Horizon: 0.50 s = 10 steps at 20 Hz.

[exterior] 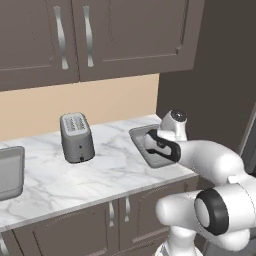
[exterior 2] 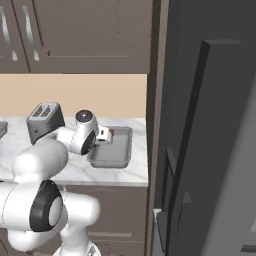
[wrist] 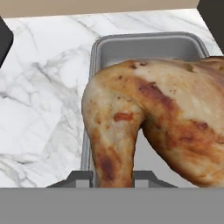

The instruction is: Place one mushroom and one chicken drumstick in each tupperware on the nearby counter, to pack two identical lunches.

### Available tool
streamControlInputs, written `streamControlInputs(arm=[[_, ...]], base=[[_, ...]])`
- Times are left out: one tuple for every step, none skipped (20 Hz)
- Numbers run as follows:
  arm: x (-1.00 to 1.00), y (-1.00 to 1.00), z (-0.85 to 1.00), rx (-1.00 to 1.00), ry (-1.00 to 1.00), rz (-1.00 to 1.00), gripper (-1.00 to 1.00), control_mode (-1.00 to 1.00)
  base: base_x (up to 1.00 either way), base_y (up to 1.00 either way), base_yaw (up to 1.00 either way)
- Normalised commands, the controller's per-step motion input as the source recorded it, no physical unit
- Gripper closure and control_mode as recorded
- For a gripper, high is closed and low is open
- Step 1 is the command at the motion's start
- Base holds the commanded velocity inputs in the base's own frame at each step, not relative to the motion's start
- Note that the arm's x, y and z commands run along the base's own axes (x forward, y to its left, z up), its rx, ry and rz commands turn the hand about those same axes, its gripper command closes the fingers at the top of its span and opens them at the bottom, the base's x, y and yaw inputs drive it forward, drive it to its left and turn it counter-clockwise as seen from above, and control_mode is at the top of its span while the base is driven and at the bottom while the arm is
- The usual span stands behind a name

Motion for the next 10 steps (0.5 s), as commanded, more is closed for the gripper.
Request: streamControlInputs(arm=[[0.66,0.00,-0.37,0.00,0.00,0.00,1.00,-1.00],[0.65,0.00,-0.37,0.00,0.00,0.00,1.00,-1.00],[0.62,0.00,-0.36,0.00,0.00,0.00,1.00,-1.00],[0.59,0.00,-0.34,0.00,0.00,0.00,1.00,-1.00],[0.58,0.00,-0.30,0.00,0.00,0.00,1.00,-1.00],[0.55,0.00,-0.25,0.00,0.00,0.00,1.00,-1.00],[0.52,0.00,-0.21,0.00,0.00,0.00,1.00,-1.00],[0.51,0.00,-0.22,0.00,0.00,0.00,1.00,-1.00],[0.47,0.00,-0.23,0.00,0.00,0.00,1.00,-1.00],[0.45,0.00,-0.25,0.00,0.00,0.00,1.00,-1.00]], base=[[0.00,0.00,0.00],[0.00,0.00,0.00],[0.00,0.00,0.00],[0.00,0.00,0.00],[0.00,0.00,0.00],[0.00,0.00,0.00],[0.00,0.00,0.00],[0.00,0.00,0.00],[0.00,0.00,0.00],[0.00,0.00,0.00]])
